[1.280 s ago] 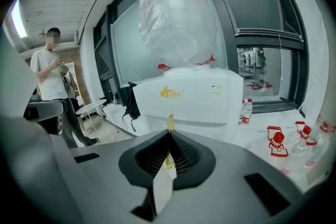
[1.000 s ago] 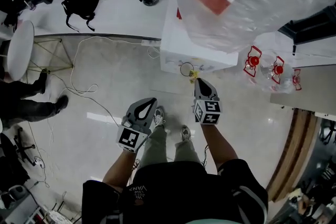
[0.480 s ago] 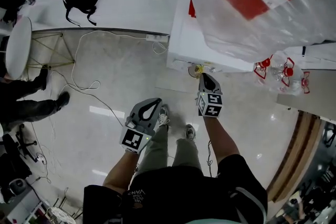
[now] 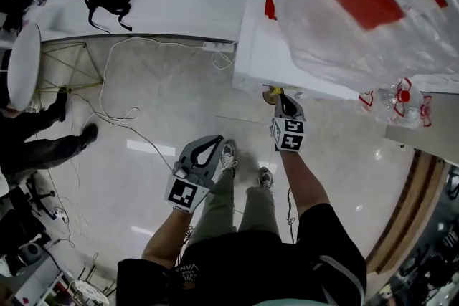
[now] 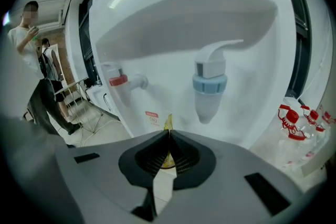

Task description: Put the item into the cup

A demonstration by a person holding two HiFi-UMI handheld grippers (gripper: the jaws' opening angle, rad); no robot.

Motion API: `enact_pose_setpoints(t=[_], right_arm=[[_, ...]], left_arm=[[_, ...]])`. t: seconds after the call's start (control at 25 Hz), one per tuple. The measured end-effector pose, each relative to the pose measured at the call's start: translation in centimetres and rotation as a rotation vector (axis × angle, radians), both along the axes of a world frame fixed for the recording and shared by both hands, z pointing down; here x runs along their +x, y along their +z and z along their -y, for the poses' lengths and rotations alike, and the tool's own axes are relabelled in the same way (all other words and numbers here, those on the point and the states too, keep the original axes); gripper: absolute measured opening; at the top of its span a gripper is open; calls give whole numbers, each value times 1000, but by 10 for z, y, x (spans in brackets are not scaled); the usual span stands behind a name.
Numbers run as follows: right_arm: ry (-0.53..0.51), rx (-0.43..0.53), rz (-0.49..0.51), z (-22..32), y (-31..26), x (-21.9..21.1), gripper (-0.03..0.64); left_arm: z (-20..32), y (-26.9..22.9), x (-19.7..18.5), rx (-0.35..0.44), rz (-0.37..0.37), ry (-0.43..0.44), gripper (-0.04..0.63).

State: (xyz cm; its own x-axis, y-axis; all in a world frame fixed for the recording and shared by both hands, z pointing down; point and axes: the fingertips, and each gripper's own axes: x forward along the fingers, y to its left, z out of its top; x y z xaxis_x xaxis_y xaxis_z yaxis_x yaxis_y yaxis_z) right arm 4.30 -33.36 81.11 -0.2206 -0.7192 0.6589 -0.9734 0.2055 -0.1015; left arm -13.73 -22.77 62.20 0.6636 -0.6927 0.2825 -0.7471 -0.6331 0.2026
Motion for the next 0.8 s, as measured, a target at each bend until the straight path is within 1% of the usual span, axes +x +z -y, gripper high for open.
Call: enact_pose_setpoints(t=[0.36,0.8], right_arm=[[-36,-58,-55,4,33,-3,45],[-72,-96,-76,7,53,-12,46]], left_arm=[[-2,12,1,-21,-1,0,20],[-4,20,-5,-28,-1,-9,20]])
